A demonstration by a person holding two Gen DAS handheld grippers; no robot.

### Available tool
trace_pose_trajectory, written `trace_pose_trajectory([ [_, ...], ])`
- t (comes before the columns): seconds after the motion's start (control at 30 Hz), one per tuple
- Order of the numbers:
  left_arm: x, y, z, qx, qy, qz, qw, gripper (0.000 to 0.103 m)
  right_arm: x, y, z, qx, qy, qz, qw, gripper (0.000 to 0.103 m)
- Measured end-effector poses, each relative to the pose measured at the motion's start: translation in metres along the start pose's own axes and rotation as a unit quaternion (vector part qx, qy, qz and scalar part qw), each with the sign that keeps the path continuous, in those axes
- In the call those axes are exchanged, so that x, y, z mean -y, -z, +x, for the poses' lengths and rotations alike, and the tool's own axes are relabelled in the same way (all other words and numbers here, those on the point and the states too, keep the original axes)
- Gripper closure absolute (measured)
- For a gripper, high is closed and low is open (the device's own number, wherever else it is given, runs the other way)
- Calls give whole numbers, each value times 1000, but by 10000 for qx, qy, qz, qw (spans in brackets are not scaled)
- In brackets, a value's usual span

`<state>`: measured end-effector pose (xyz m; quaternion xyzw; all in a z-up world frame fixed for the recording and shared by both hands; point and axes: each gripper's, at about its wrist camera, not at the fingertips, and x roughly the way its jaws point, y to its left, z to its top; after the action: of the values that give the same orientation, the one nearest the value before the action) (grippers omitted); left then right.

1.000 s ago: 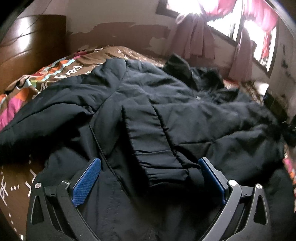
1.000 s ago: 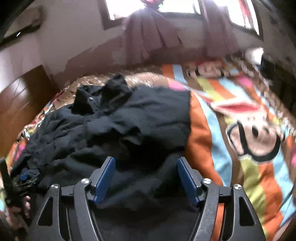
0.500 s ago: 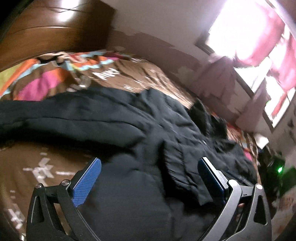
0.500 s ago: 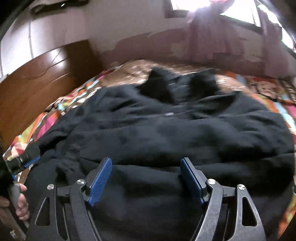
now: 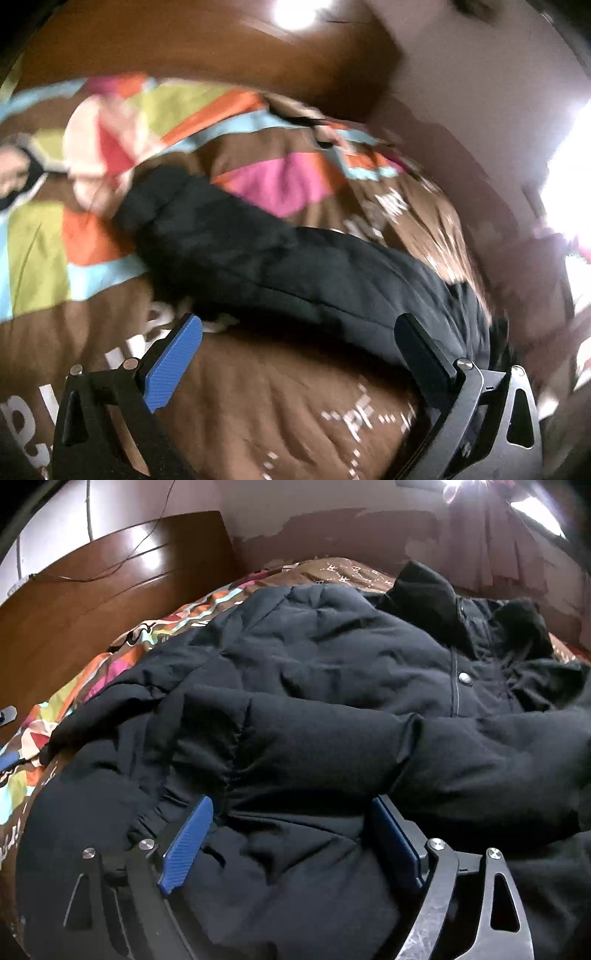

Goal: Fold large clothes

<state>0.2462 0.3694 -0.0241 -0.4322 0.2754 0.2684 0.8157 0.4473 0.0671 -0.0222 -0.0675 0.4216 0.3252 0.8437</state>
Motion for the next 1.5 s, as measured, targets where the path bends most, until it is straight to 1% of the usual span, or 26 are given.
trace_pose_trajectory([
  [0.1, -26, -8, 15, -169, 42, -638, 9978, 2, 3, 2, 1, 19, -82, 43, 10000, 16],
  [0.17, -36, -15, 25, -311, 130, -920, 9952, 2, 4, 3, 0, 20, -104, 53, 9999, 15],
  [0.3, -48, -21, 43, -444, 166, -1326, 9900, 2, 3, 4, 3, 34, -93, 25, 9999, 15],
  [0.33, -50, -23, 48, -449, 37, -1404, 9891, 2, 3, 4, 4, 37, -93, 21, 9999, 15],
  [0.43, -59, -22, 61, -520, -61, -1797, 9823, 13, 4, 5, 5, 36, -128, 37, 9999, 15],
  [0.47, -62, -22, 62, -489, -71, -1887, 9808, 21, 5, 5, 6, 35, -135, 42, 9999, 15],
  [0.5, -63, -24, 63, -479, -70, -1913, 9803, 39, 5, 5, 6, 31, -136, 42, 9999, 15],
  [0.53, -63, -26, 65, -503, -56, -1911, 9803, 48, 5, 5, 6, 31, -129, 36, 9999, 15],
  [0.57, -63, -28, 68, -563, -71, -1888, 9804, 65, 5, 5, 7, 31, -122, 27, 9999, 14],
  [0.6, -63, -29, 68, -570, -117, -1851, 9810, 76, 5, 6, 7, 31, -113, 20, 9999, 14],
  [0.63, -62, -30, 66, -488, -121, -1790, 9826, 82, 5, 6, 8, 34, -108, 20, 9999, 14],
  [0.67, -60, -32, 61, -375, -154, -1699, 9846, 91, 5, 6, 7, 33, -114, 24, 9999, 14],
  [0.7, -56, -35, 58, -274, -160, -1598, 9866, 93, 5, 6, 8, 36, -113, 25, 9999, 14],
  [0.77, -45, -40, 46, -45, -195, -1246, 9920, 97, 5, 6, 7, 33, -106, 13, 9999, 14],
  [0.8, -35, -43, 38, 97, -211, -974, 9950, 99, 5, 6, 7, 40, -97, 4, 9999, 14],
  [0.87, -14, -47, 24, 357, -208, -492, 9979, 100, 4, 6, 7, 57, -67, -14, 10000, 14],
  [0.93, 14, -50, 3, 653, -161, 91, 9977, 100, 3, 6, 6, 91, -25, -44, 9999, 14],
  [0.97, 24, -50, -2, 739, -128, 270, 9968, 100, 2, 6, 5, 111, -11, -52, 9999, 14],
  [1.03, 53, -50, -18, 976, 17, 775, 9922, 101, 2, 7, 2, 175, 9, -59, 9998, 14],
  [1.13, 99, -47, -35, 1205, 341, 1440, 9816, 101, 2, 7, -1, 254, 5, -30, 9997, 14],
  [1.17, 117, -42, -42, 1216, 512, 1687, 9768, 101, 2, 7, -2, 291, 6, -16, 9996, 14],
  [1.23, 140, -36, -48, 1221, 745, 1977, 9698, 101, 2, 8, -7, 418, 55, 6, 9991, 14],
  [1.33, 179, -16, -60, 1213, 1112, 2513, 9538, 101, 2, 10, -19, 705, 186, 59, 9973, 14],
  [1.43, 216, 11, -66, 1143, 1424, 3159, 9311, 101, 10, 12, -45, 1127, 264, 334, 9927, 14],
  [1.47, 229, 25, -68, 1093, 1559, 3443, 9193, 101, 14, 13, -54, 1254, 267, 472, 9906, 14],
  [1.5, 238, 34, -69, 1065, 1636, 3631, 9111, 101, 21, 14, -68, 1413, 246, 657, 9875, 14],
])
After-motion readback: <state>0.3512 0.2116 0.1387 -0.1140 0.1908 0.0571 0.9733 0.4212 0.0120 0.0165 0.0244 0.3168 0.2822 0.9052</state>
